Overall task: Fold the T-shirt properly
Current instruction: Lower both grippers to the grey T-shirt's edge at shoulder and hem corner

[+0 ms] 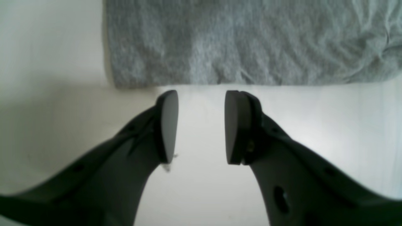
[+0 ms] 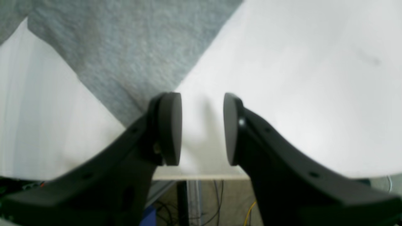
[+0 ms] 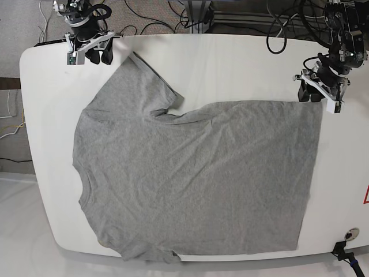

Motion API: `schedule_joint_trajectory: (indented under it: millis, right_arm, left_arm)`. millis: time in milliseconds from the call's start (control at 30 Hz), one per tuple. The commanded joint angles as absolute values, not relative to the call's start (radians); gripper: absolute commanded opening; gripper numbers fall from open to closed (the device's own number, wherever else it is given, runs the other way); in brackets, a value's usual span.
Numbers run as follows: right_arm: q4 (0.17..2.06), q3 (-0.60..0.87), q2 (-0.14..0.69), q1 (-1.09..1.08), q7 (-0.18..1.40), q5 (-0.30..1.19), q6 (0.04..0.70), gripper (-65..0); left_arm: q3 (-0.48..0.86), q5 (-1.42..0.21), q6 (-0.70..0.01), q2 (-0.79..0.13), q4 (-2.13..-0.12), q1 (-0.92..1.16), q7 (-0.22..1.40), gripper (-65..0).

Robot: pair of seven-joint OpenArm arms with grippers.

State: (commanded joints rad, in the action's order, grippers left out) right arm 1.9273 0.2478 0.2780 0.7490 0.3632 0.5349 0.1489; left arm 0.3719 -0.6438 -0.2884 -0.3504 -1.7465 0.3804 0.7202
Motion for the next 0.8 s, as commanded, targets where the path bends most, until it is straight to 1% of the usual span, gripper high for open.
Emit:
schedule_joint_trajectory:
  millis: [67,100,200,267,467,567,767,800]
  right_arm:
    - [1.923,0.245,0.269,0.749,0.360,0.533,0.153,-47.9]
    - [1.920,0.246,0.266,0.752,0.359,0.532,0.157,-51.4]
    - [1.912,0.243,0.259,0.763,0.367,0.531,0.156,-65.0]
    - [1.913,0.241,0.264,0.764,0.370,0.536,0.159,-65.0]
    - [1.908,0.232,0.269,0.771,0.362,0.530,0.155,-65.0]
    - [1.906,0.221,0.269,0.774,0.363,0.526,0.157,-65.0]
    - [1.912,0.213,0.269,0.775,0.361,0.523,0.152,-65.0]
    - [1.907,0.214,0.267,0.771,0.359,0.526,0.155,-63.9]
  left_arm:
    - [0.370,-0.665,-0.292,-0.343,-1.742,0.382,0.722,-42.0]
    - [0.371,-0.678,-0.293,-0.333,-1.741,0.381,0.726,-42.1]
    - [0.375,-0.730,-0.293,-0.302,-1.745,0.386,0.748,-42.8]
    - [0.373,-0.757,-0.300,-0.284,-1.740,0.389,0.752,-43.6]
    - [0.383,-0.766,-0.307,-0.244,-1.719,0.364,0.745,-42.7]
    - [0.367,-0.749,-0.312,-0.251,-1.712,0.344,0.742,-42.5]
    - [0.277,-0.680,-0.308,-0.270,-1.697,0.312,0.713,-40.1]
    - [0.265,-0.660,-0.309,-0.281,-1.699,0.307,0.704,-39.8]
